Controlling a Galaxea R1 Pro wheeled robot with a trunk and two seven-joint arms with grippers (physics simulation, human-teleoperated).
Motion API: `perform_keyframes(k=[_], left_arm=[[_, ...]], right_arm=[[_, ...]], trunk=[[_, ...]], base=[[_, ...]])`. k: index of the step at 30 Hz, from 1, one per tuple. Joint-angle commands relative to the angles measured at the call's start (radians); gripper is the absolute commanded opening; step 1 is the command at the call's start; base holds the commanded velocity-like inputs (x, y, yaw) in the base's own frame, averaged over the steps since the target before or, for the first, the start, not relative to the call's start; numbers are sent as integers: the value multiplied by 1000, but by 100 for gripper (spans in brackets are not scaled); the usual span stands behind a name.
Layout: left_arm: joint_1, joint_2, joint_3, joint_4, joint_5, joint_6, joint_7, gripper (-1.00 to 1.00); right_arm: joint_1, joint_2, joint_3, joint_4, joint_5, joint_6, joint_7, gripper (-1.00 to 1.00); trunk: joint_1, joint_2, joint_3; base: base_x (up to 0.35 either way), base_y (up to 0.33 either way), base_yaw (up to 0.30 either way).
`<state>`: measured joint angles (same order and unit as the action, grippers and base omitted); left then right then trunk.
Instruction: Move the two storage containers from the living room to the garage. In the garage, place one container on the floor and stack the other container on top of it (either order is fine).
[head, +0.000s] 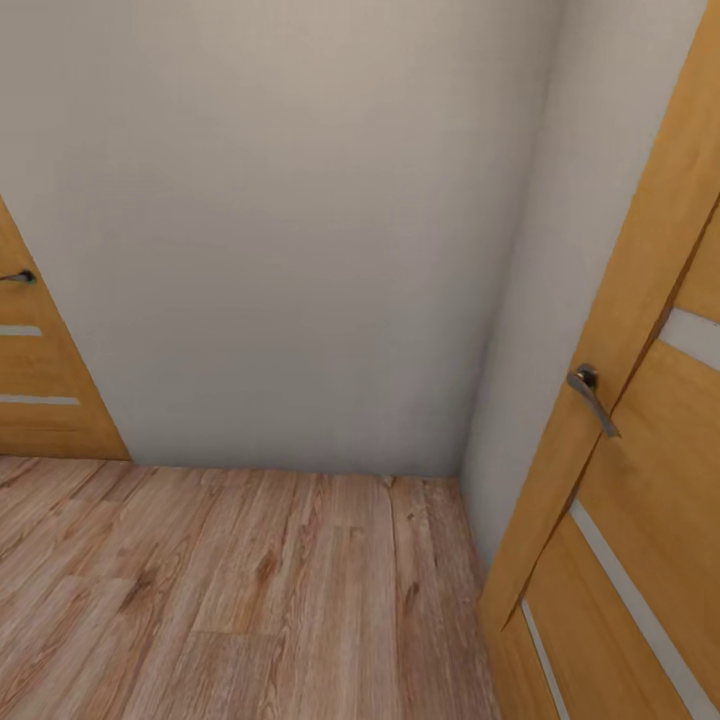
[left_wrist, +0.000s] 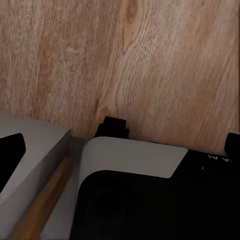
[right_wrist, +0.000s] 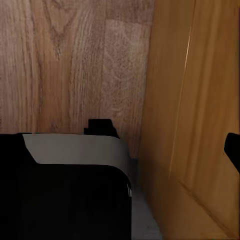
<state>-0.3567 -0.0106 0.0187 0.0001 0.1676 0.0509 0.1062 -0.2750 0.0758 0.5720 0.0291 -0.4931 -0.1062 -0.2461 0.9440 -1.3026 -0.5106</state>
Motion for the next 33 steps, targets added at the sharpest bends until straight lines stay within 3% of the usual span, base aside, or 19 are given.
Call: perform_keyframes(k=[1, 15, 27, 33], left_arm=[[-1, 0, 1, 0, 6, 3, 3, 100], [0, 0, 1, 0, 6, 3, 3, 100], [-1, 0, 1, 0, 6, 3, 3, 100], [-1, 0, 1, 0, 6, 3, 3, 100]], right_arm=[[-1, 1, 8, 3, -10, -6, -1, 100], [-1, 0, 9, 3, -10, -6, -1, 100], [-1, 3, 9, 3, -10, -6, -2, 100], [-1, 2, 9, 3, -10, -6, -1, 100]], trunk=[[1, 0, -1], [1, 0, -3], [1, 0, -3], [1, 0, -3]], base=[[318, 0, 0], [311, 0, 117], [291, 0, 14], [276, 0, 194]])
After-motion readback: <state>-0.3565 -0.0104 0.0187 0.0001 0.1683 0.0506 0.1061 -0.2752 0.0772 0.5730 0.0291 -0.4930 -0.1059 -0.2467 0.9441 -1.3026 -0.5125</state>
